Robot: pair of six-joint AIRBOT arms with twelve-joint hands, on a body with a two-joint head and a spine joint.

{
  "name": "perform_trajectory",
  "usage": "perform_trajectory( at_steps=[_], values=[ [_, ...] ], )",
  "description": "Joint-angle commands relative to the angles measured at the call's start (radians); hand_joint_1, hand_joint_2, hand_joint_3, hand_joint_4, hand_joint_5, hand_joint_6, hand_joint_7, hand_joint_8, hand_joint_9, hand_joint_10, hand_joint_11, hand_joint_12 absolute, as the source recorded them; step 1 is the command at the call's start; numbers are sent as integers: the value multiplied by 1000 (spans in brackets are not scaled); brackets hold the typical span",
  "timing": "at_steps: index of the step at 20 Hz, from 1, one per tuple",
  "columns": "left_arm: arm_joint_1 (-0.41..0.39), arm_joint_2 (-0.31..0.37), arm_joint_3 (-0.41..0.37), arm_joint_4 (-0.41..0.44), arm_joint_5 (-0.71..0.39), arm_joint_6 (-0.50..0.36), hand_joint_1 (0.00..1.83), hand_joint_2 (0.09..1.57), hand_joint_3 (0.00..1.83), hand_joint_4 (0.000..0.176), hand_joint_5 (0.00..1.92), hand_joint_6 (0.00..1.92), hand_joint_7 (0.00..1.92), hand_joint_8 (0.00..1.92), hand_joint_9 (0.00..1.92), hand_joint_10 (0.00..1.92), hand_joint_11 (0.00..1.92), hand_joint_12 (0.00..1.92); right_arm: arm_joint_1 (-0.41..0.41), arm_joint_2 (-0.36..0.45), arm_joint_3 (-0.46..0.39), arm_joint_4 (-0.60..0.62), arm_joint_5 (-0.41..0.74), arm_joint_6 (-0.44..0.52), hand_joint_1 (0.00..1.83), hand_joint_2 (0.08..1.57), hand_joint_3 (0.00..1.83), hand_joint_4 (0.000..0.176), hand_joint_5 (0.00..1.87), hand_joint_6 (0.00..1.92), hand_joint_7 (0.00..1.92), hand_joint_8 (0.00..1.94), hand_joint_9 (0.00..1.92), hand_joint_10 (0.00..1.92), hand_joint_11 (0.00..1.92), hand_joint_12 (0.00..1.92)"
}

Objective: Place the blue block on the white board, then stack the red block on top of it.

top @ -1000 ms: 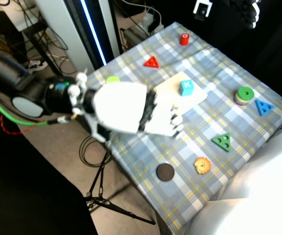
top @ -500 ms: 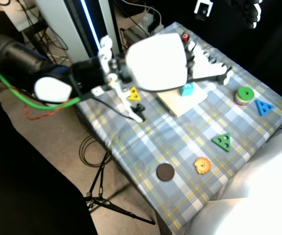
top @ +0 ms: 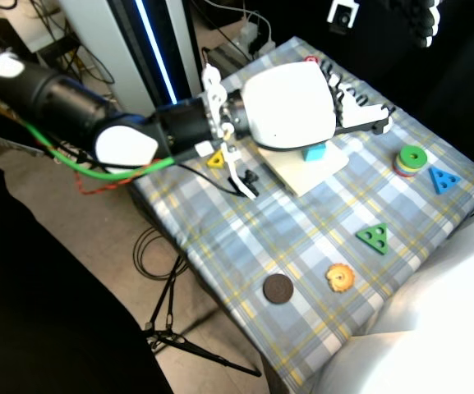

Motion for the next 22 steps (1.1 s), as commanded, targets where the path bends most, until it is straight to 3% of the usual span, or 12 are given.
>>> perform_trajectory(
  at_steps=[1,6,9,13,17,19,22],
  values=[
    [-8,5,3,9,-126,-13,703,825,1,112,159,5,122,6,63,5,85,82,19,-2,6,55,77,7,1162,1068,1,0,1081,807,792,1,615,1,0,1060],
    [-8,4,3,9,-127,-17,709,829,2,104,160,3,123,4,66,4,87,87,19,-6,12,44,50,7,1152,1080,1,0,1053,854,756,4,549,2,0,913],
    [-8,4,3,9,-127,-17,698,831,2,94,167,4,125,2,69,3,87,90,19,-6,14,44,49,8,1169,1081,0,0,1050,856,750,0,539,0,0,917],
    [-8,3,3,9,-127,-17,693,830,1,94,164,2,128,3,80,7,101,99,19,-6,15,43,48,9,1170,1081,0,0,1050,858,749,2,538,1,0,914],
    [-8,2,3,9,-127,-17,692,824,0,96,170,3,135,4,85,6,99,101,19,-6,15,40,45,9,1171,1082,0,0,1047,862,759,4,548,4,0,919],
    [-7,1,4,9,-127,-17,702,827,0,109,163,0,120,0,67,0,84,97,19,-6,15,40,43,9,1170,1083,0,0,1044,866,744,0,527,0,0,922],
    [-7,1,5,8,-127,-17,696,825,0,115,161,0,115,0,56,1,74,95,19,-6,15,38,42,9,1167,1084,0,0,1041,870,742,0,540,4,0,999]
  ],
)
